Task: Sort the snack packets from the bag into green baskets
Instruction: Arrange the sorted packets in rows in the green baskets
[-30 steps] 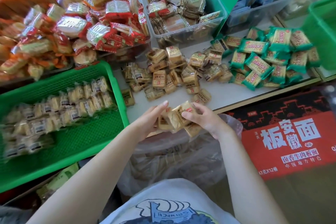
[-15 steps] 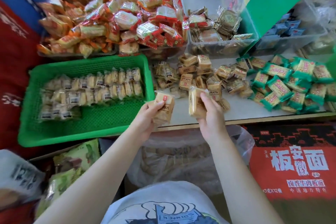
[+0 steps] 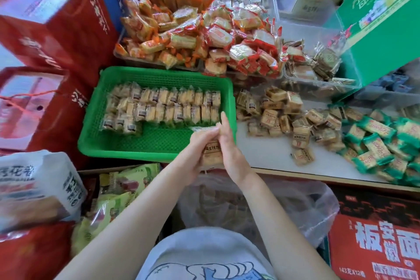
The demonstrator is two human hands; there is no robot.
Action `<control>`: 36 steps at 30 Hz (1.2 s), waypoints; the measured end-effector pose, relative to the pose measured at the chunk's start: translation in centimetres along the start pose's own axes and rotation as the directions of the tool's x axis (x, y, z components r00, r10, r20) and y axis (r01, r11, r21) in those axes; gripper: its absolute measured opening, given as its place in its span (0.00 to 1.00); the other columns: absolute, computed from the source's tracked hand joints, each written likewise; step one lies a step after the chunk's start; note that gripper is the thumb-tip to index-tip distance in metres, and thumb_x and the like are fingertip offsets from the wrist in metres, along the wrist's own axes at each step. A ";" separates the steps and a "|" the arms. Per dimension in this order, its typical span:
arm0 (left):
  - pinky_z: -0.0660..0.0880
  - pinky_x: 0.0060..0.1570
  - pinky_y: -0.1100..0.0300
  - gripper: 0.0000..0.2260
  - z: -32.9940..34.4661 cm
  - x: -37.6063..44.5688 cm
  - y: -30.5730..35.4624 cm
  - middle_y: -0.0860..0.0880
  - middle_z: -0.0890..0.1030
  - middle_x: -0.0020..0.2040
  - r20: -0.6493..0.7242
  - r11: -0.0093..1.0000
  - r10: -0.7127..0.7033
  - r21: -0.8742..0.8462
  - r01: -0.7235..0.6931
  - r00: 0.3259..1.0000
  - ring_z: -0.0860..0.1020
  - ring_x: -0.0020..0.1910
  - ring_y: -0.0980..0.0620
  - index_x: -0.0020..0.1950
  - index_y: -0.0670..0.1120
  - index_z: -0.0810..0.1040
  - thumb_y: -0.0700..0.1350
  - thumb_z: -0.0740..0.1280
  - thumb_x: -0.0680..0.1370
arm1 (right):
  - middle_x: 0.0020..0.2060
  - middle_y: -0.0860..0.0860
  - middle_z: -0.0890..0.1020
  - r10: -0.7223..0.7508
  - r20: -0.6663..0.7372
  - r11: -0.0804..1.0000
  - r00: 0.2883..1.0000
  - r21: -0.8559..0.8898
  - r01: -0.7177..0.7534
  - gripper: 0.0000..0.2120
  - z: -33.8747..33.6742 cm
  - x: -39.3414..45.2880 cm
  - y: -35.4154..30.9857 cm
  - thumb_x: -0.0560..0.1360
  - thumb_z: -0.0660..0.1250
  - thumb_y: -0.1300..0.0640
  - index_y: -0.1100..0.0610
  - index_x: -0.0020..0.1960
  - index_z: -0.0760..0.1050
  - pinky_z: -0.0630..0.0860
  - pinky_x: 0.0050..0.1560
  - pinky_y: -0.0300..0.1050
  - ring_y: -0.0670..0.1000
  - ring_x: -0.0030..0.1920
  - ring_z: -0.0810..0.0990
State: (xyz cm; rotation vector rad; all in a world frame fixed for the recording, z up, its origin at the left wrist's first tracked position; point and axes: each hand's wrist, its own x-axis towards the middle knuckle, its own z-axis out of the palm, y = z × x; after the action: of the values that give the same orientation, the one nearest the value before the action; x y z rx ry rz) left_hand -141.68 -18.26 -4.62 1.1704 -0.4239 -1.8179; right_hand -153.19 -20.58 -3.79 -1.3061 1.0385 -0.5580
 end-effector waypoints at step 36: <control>0.66 0.43 0.52 0.17 -24.4 -1.3 -0.8 0.53 0.73 0.27 -0.236 0.101 0.862 0.947 0.303 0.450 0.70 0.28 0.49 0.32 0.49 0.70 0.48 0.57 0.81 | 0.59 0.56 0.76 0.786 -0.098 0.618 0.610 0.174 -0.767 0.29 18.3 17.4 3.4 0.70 0.80 0.55 0.63 0.65 0.72 0.84 0.49 0.54 0.59 0.46 0.80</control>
State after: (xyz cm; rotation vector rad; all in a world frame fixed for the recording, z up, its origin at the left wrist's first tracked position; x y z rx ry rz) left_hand -121.10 -12.50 -16.43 2.3690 -1.2799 0.0335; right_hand -130.05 -24.95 -13.52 -0.5822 1.5628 -0.0353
